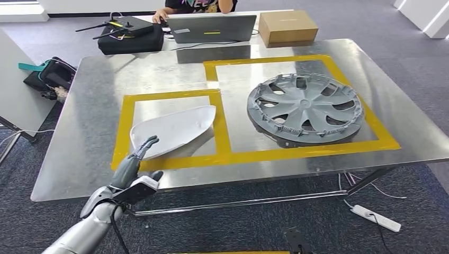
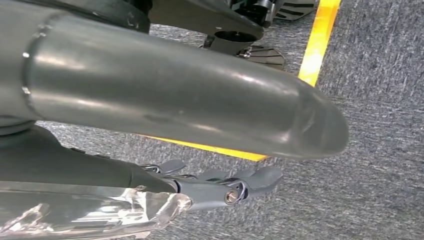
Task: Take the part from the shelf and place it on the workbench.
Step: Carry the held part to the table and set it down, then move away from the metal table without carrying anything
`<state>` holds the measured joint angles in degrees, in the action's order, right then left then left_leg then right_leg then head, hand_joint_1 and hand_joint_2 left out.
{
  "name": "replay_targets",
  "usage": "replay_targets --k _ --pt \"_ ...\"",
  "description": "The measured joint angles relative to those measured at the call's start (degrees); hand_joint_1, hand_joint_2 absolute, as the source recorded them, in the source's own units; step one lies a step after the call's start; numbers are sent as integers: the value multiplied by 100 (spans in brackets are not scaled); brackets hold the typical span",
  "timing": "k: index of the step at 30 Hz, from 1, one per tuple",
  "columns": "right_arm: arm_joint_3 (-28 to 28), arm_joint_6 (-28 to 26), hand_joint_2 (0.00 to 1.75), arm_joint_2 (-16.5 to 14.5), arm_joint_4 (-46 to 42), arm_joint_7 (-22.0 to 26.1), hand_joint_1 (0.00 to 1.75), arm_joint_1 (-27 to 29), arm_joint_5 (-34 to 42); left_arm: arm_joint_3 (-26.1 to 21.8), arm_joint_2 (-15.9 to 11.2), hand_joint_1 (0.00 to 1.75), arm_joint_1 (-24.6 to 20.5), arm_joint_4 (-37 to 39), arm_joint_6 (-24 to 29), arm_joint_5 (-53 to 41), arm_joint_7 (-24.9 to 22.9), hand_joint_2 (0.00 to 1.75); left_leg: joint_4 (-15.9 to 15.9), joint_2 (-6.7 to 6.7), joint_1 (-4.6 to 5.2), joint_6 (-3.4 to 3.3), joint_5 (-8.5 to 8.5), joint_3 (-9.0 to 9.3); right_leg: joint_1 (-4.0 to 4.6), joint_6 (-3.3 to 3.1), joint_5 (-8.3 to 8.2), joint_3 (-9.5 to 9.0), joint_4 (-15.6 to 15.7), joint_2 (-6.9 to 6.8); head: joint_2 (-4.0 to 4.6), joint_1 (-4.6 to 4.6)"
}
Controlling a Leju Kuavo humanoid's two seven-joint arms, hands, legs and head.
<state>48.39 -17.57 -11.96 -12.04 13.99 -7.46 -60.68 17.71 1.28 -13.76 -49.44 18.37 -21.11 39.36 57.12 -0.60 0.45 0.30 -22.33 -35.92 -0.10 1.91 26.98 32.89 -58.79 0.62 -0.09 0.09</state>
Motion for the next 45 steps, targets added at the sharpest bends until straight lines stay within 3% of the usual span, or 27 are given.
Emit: replay_targets --k 6,10,19,23,30,33,36,38,40,41,42,43,45 --pt "27 -55 0 0 -1 72 0 23 104 -117 11 0 801 -2132 506 267 73 0 0 -1 -1 -1 0 -6 0 2 3 7 0 0 0 -1" --pt "73 -91 0 0 -2 150 0 17 193 -100 43 0 1032 -3208 850 671 79 0 0 -5 -1 -1 0 -7 1 2 3 4 1 -8 0 -1" --pt "95 -114 0 0 -2 165 0 25 220 -56 42 0 1224 -4108 838 869 79 0 0 -4 0 -1 2 -7 0 3 1 4 1 -8 0 0" --pt "110 -117 0 0 -2 177 0 33 281 6 19 0 1311 -4446 267 1438 79 0 0 -4 0 -1 2 -8 0 4 1 3 1 -7 0 1" --pt "254 -128 0 2 -2 241 0 118 461 -304 49 0 1813 -5227 -1868 2304 79 0 8 -4 7 -19 -20 -10 -6 11 5 3 8 -7 0 -1" --pt "319 -136 0 0 -2 264 0 137 513 -645 183 0 2024 -5340 -2249 2366 79 0 31 -4 31 -107 -52 -11 -33 59 -5 -11 34 -5 0 -3" --pt "362 -139 0 3 -2 330 0 116 555 -907 313 0 2106 -5364 -2420 2365 79 0 -97 7 -11 -150 64 34 -21 121 55 13 -16 -7 0 2" --pt "392 -139 0 9 -2 373 0 91 589 -1011 398 0 2125 -5363 -2493 2356 79 0 -167 22 -53 -153 115 45 -30 167 379 188 -445 -13 0 22" --pt "414 -138 0 27 -2 383 0 78 599 -1092 461 0 2161 -5360 -2524 2346 79 0 -170 32 -69 -145 137 14 -57 223 770 461 -1171 -17 0 33" --pt "420 -139 0 39 -2 372 0 82 586 -1123 483 0 2183 -5358 -2529 2340 79 0 -169 35 -79 -128 153 -5 -69 251 852 534 -1397 -18 0 32" --pt "422 -139 0 50 -2 354 0 91 570 -1147 503 0 2202 -5357 -2530 2327 79 0 -167 36 -96 -103 173 -27 -82 279 830 511 -1424 -18 0 32" --pt "423 -140 0 58 -2 336 0 103 549 -1164 517 0 2219 -5355 -2527 2316 79 0 -160 33 -121 -73 195 -49 -99 311 705 369 -1206 -19 0 33" --pt "424 -139 0 71 -1 316 0 122 523 -1214 542 0 2245 -5355 -2512 2301 79 0 -117 24 -168 12 234 -108 -137 384 406 -74 -428 -6 -1 39"
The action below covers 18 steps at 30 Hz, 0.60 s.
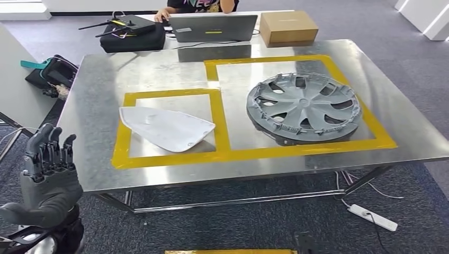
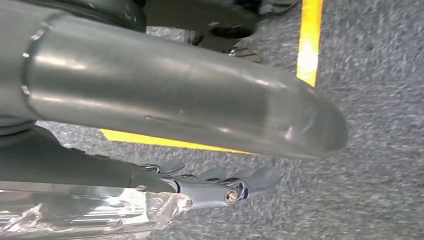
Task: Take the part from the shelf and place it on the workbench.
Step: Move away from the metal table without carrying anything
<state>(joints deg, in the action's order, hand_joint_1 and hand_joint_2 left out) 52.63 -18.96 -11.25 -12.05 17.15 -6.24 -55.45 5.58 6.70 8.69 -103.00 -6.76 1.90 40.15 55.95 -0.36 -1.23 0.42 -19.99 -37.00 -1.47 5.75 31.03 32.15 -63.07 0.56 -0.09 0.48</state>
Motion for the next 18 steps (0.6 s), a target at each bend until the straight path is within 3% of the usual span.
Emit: replay_targets --k 2,5,6,8,10,11,12,13,16,18 --pt "2 2 0 0 3 4 0 27 3 -51 23 0 18 -1 14 10 -1 0 47 -11 -10 88 41 -50 -12 -54 -142 -219 456 44 0 -3" --pt "22 2 0 3 5 26 0 72 23 -107 44 0 49 0 14 33 -2 0 27 -14 -17 175 128 -79 12 -258 -217 -147 430 65 1 -16" --pt "31 4 0 3 5 33 0 76 28 -135 49 0 60 1 10 42 -3 0 78 -11 -24 197 63 -120 16 -316 -264 -110 417 59 1 -25" --pt "47 7 0 4 5 42 0 83 35 -187 60 0 69 3 -3 53 -3 0 529 -3 -24 220 -356 -308 19 -417 -376 -8 412 38 1 -50" --pt "54 8 0 7 5 46 0 91 40 -205 68 0 70 3 -11 52 -2 0 1324 0 -13 213 -899 -540 43 -460 -474 115 411 15 1 -60" --pt "56 9 0 10 5 48 0 92 40 -209 70 0 71 4 -11 52 -2 0 1617 0 -11 205 -1057 -586 59 -470 -519 178 410 3 1 -61" --pt "60 9 0 13 5 48 0 90 41 -217 72 0 72 4 -11 51 -2 0 1733 0 -8 189 -1121 -544 73 -472 -564 238 410 -5 1 -59" --pt "64 10 0 15 5 49 0 87 41 -226 74 0 71 5 -11 51 -2 0 1625 0 -1 164 -1092 -389 85 -467 -609 297 410 -9 1 -57" --pt "77 11 0 19 5 49 0 78 43 -269 90 0 51 2 -21 55 -3 0 514 -1 43 71 -855 454 103 -406 -742 437 404 -4 1 -55" --pt "81 11 0 21 5 48 0 80 43 -310 110 0 40 -2 -55 79 -2 0 99 -2 86 34 -803 693 102 -334 -827 479 419 -8 1 -52"
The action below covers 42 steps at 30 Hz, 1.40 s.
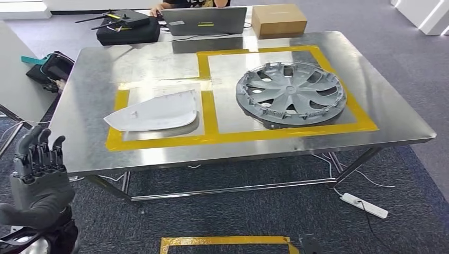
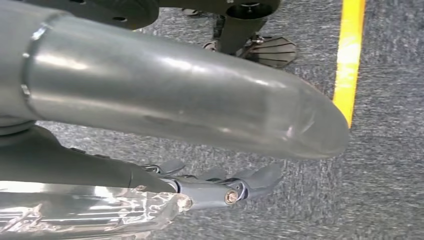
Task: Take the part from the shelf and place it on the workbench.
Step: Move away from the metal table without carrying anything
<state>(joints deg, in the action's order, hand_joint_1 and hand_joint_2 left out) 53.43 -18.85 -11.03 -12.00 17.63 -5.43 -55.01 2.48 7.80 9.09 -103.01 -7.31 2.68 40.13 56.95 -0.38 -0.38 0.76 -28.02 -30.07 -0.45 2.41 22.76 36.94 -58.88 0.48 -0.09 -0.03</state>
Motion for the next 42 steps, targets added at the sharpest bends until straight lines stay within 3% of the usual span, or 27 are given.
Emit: replay_targets --k 2,4,5,7,8,9,10,12,14,16,18,19,20,22,23,24,26,28,29,31,33,34,36,38,39,41,42 --pt "6 -1 0 2 0 -3 0 19 -1 -29 13 0 13 2 -43 12 0 0 -39 2 32 -57 86 -47 -23 79 -87 13 49 -7 0 -1" --pt "12 -7 0 2 1 -9 0 47 -5 -39 26 0 15 7 -60 -40 -1 0 -68 14 29 -134 203 -117 -43 135 61 85 -47 -8 0 8" --pt "14 -9 0 2 2 -11 0 59 -7 -39 35 0 13 10 -56 -72 -2 0 -82 22 20 -167 268 -171 -44 152 286 164 -255 -8 0 13" --pt "16 -9 0 3 2 -6 0 64 -11 -39 49 0 15 16 -45 -97 -2 0 -78 32 26 -209 390 -318 -37 175 882 371 -985 -10 0 26" --pt "16 -5 0 4 2 1 0 62 -13 -38 54 0 17 21 -40 -96 -2 0 -76 34 32 -213 456 -405 -33 181 1074 429 -1343 -10 0 25" --pt "16 -1 0 4 2 7 0 60 -13 -38 56 0 17 26 -35 -95 -2 0 -73 36 37 -212 525 -496 -27 184 1141 414 -1563 -9 0 25" --pt "17 2 0 4 2 12 0 59 -13 -38 57 0 18 31 -29 -93 -2 0 -69 37 40 -206 593 -585 -23 182 1083 300 -1584 -9 0 25" --pt "18 3 0 6 1 19 0 47 -13 -38 57 0 17 37 -14 -92 -2 0 -61 34 39 -177 724 -739 -21 173 810 -237 -1022 -12 0 26" --pt "18 6 0 8 1 32 0 11 -14 -38 56 0 18 40 5 -95 -2 0 -47 32 52 -119 847 -844 -10 139 776 -868 -179 -7 -1 26" --pt "17 11 0 9 2 46 0 -15 -15 -37 56 0 15 42 21 -99 -4 0 -53 35 55 -50 966 -876 15 67 857 -1076 202 6 0 30" --pt "19 15 0 9 4 46 0 -8 -14 -36 56 0 20 43 34 -105 -6 0 -73 35 38 18 1039 -899 19 -32 769 -956 195 0 1 35" --pt "21 19 0 9 5 38 0 -3 -15 -36 55 0 30 44 43 -112 -7 0 -15 33 31 53 930 -936 14 -85 702 -893 191 -10 0 25" --pt "22 22 0 8 6 28 0 0 -19 -36 54 0 40 44 56 -119 -7 0 158 32 26 87 701 -999 4 -128 623 -828 195 -21 0 15" --pt "22 28 0 7 7 5 0 16 -43 -36 50 0 61 44 92 -136 -7 0 837 33 17 142 49 -1164 -3 -173 468 -681 191 -34 0 -8" --pt "22 29 0 7 7 -5 0 32 -56 -36 48 0 73 44 110 -141 -7 0 1223 33 13 161 -177 -1225 -3 -176 392 -601 187 -41 0 -11" --pt "22 27 0 7 7 -17 0 51 -68 -36 45 0 87 44 126 -144 -7 0 1500 33 8 173 -267 -1232 -3 -173 320 -508 182 -48 0 -10" --pt "22 14 0 8 7 -47 0 72 -82 -36 40 0 108 42 151 -145 -7 0 1505 33 -9 179 -112 -980 -4 -146 183 -321 173 -56 0 -9" --pt "23 -6 0 9 6 -74 0 72 -81 -36 39 0 109 26 174 -149 -7 0 801 31 -27 168 53 -343 -1 -92 64 -177 164 -49 0 -11" --pt "24 -13 0 11 5 -78 0 67 -77 -36 39 0 105 8 187 -154 -6 0 369 28 -26 141 25 -23 4 -60 11 -129 155 -44 0 -6" --pt "31 -18 0 20 4 -64 0 52 -66 -38 32 0 101 -27 208 -159 -5 0 -145 24 2 61 -71 309 4 6 -111 -73 166 -38 0 -7" --pt "45 -14 0 27 5 -43 0 42 -64 -45 13 0 106 -38 214 -151 -4 0 -205 30 28 -49 -6 243 -25 74 -196 -34 188 -40 0 -18" --pt "52 -9 0 29 5 -35 0 43 -64 -50 3 0 107 -42 212 -148 -4 0 -207 35 33 -102 48 194 -39 104 -116 13 139 -43 0 -17" --pt "60 1 0 30 6 -20 0 33 -68 -61 -7 0 107 -57 201 -163 -4 0 -214 44 29 -189 173 75 -49 144 358 176 -284 -43 0 2" --pt "62 9 0 30 5 -11 0 -4 -70 -71 -11 0 111 -68 192 -197 -4 0 -208 45 44 -229 305 -89 -43 163 906 367 -1061 -44 0 20" --pt "63 12 0 30 5 -9 0 -26 -70 -74 -14 0 114 -70 191 -211 -4 0 -204 45 53 -233 377 -183 -39 165 1017 397 -1375 -44 0 19" --pt "64 23 0 30 4 3 0 -56 -69 -78 -24 0 122 -71 206 -237 -4 0 -194 44 64 -224 514 -366 -26 152 862 197 -1466 -43 0 18" --pt "66 31 0 30 4 10 0 -67 -68 -79 -31 0 126 -73 216 -249 -4 0 -191 41 65 -210 580 -448 -18 138 701 -61 -1202 -44 0 19"
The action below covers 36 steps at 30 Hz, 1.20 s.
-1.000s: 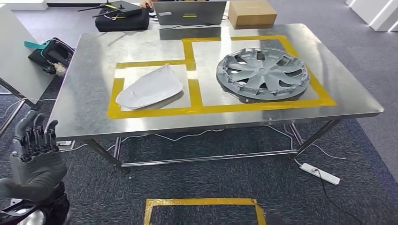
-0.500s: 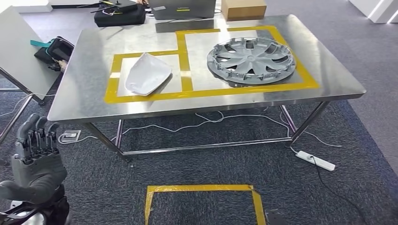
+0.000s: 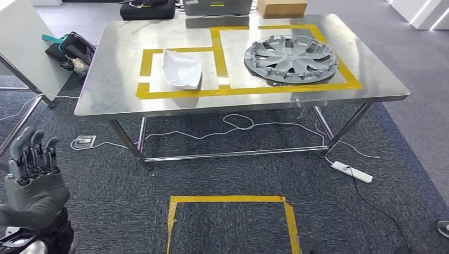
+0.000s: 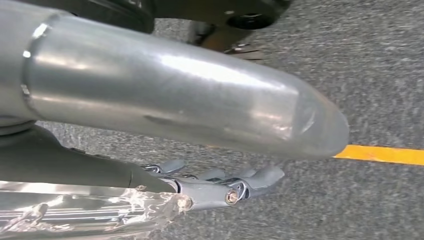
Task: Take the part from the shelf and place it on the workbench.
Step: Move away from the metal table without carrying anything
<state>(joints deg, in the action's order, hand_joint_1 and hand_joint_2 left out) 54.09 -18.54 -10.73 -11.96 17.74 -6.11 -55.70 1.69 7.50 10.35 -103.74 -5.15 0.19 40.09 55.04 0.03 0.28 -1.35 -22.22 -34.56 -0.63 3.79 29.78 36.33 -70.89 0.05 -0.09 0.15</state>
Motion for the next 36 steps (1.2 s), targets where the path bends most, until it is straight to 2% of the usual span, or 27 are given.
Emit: replay_targets --k 1,3,4,5,7,9,11,12,13,14,15,16,18,19,21,22,23,24,26,27,28,29,30,32,33,35,36 --pt "2 8 0 0 0 9 0 -15 0 -2 -7 0 4 -5 10 -10 0 0 6 -3 3 21 61 -70 6 -17 -85 -327 399 0 0 1" --pt "5 22 0 0 0 27 0 -59 -1 -8 -21 0 7 -26 22 -20 0 0 20 -1 17 76 183 -167 24 -51 -42 -923 1247 6 0 -2" --pt "7 29 0 -1 0 40 0 -73 -1 -10 -27 0 7 -36 36 -26 0 0 20 5 20 104 239 -190 35 -67 19 -1051 1479 13 0 -1" --pt "8 41 0 -1 0 60 0 -79 2 -11 -36 0 7 -43 56 -42 0 0 16 11 20 132 295 -204 47 -89 31 -1072 1578 19 0 2" --pt "12 66 0 -7 1 91 0 -76 6 -8 -79 0 10 -44 121 -74 0 0 47 11 2 199 262 -248 38 -172 -48 -974 1558 14 0 7" --pt "14 75 0 -12 2 102 0 -81 13 -3 -143 0 11 -41 167 -80 -1 0 411 5 -15 279 -162 -376 22 -274 -164 -890 1557 -1 0 -12" --pt "15 64 0 -13 2 93 0 -72 18 -2 -194 0 14 -37 176 -64 -2 0 1153 3 -27 337 -716 -566 27 -317 -280 -764 1544 -9 0 -28" --pt "16 52 0 -13 2 76 0 -58 19 -2 -213 0 20 -36 177 -52 -2 0 1484 3 -31 352 -853 -626 29 -320 -337 -684 1537 -13 0 -27" --pt "19 35 0 -12 2 47 0 -43 17 -3 -228 0 26 -35 176 -40 -2 0 1672 3 -35 359 -864 -620 30 -318 -390 -599 1526 -17 0 -28" --pt "21 16 0 -11 2 15 0 -28 14 -3 -238 0 31 -34 176 -31 -2 0 1666 3 -39 358 -763 -521 29 -311 -441 -513 1509 -19 0 -27" --pt "22 -1 0 -11 2 -16 0 -12 10 -3 -245 0 35 -35 176 -22 -2 0 1463 3 -41 349 -606 -324 28 -297 -485 -434 1492 -19 0 -28" --pt "23 -15 0 -10 2 -37 0 7 8 -4 -247 0 36 -36 175 -18 -2 0 1124 1 -43 332 -473 -56 27 -277 -520 -374 1471 -17 0 -28" --pt "31 -37 0 -9 2 -46 0 41 14 -7 -247 0 43 -40 170 -6 -1 0 383 -5 -33 280 -402 444 41 -219 -582 -281 1433 -15 0 -24" --pt "35 -48 0 -9 2 -46 0 50 19 -11 -247 0 54 -43 166 2 -1 0 157 -7 -24 256 -431 571 46 -184 -623 -245 1424 -15 0 -23" --pt "42 -65 0 -8 2 -46 0 67 28 -31 -246 0 79 -45 158 18 0 0 15 -5 -13 205 -453 568 48 -107 -713 -169 1416 -13 0 -20" --pt "43 -69 0 -7 2 -47 0 81 31 -40 -245 0 90 -45 154 23 0 0 2 -1 -17 166 -425 523 45 -75 -693 -112 1394 -11 0 -20" --pt "44 -71 0 -5 2 -47 0 100 33 -48 -244 0 97 -45 147 27 0 0 -10 4 -26 116 -387 474 44 -46 -579 -44 1296 -8 0 -4" --pt "46 -72 0 -4 2 -46 0 114 32 -52 -241 0 104 -45 138 30 -1 0 -21 9 -36 60 -336 421 43 -22 -371 45 1086 -6 0 14" --pt "48 -69 0 -4 2 -37 0 117 14 -65 -233 0 115 -45 108 30 -2 0 -16 18 -30 -2 -231 315 38 14 176 264 341 -4 0 49" --pt "48 -66 0 -4 2 -30 0 110 1 -70 -227 0 118 -45 92 27 -2 0 -11 22 -23 -13 -176 255 36 27 358 346 -35 -4 0 50" --pt "48 -64 0 -4 2 -23 0 103 -10 -75 -221 0 119 -45 78 19 -2 0 -6 26 -17 -16 -124 193 36 36 423 363 -273 -4 0 49" --pt "47 -62 0 -4 2 -19 0 99 -19 -78 -216 0 122 -45 65 7 -1 0 0 27 -15 -14 -74 128 36 41 373 282 -304 -4 0 50" --pt "46 -61 0 -4 2 -17 0 92 -26 -79 -213 0 124 -45 56 -4 -1 0 7 25 -16 -7 -23 63 34 42 242 95 -117 -5 0 49" --pt "46 -60 0 -4 2 -13 0 52 -36 -82 -213 0 131 -45 51 -29 0 0 32 17 -10 30 78 -61 33 30 0 -518 700 -5 0 54" --pt "46 -60 0 -4 2 -8 0 20 -41 -83 -214 0 133 -45 57 -47 0 0 46 14 -3 59 133 -110 35 9 -38 -785 1088 0 -1 51" --pt "45 -59 0 -4 2 -2 0 -26 -50 -82 -216 0 140 -44 83 -88 -1 0 61 17 7 121 243 -171 52 -45 -30 -988 1470 15 -1 61" --pt "45 -62 0 -2 2 -4 0 -28 -52 -81 -217 0 148 -43 98 -104 -1 0 59 18 2 155 299 -185 56 -93 -54 -930 1476 20 -1 62"
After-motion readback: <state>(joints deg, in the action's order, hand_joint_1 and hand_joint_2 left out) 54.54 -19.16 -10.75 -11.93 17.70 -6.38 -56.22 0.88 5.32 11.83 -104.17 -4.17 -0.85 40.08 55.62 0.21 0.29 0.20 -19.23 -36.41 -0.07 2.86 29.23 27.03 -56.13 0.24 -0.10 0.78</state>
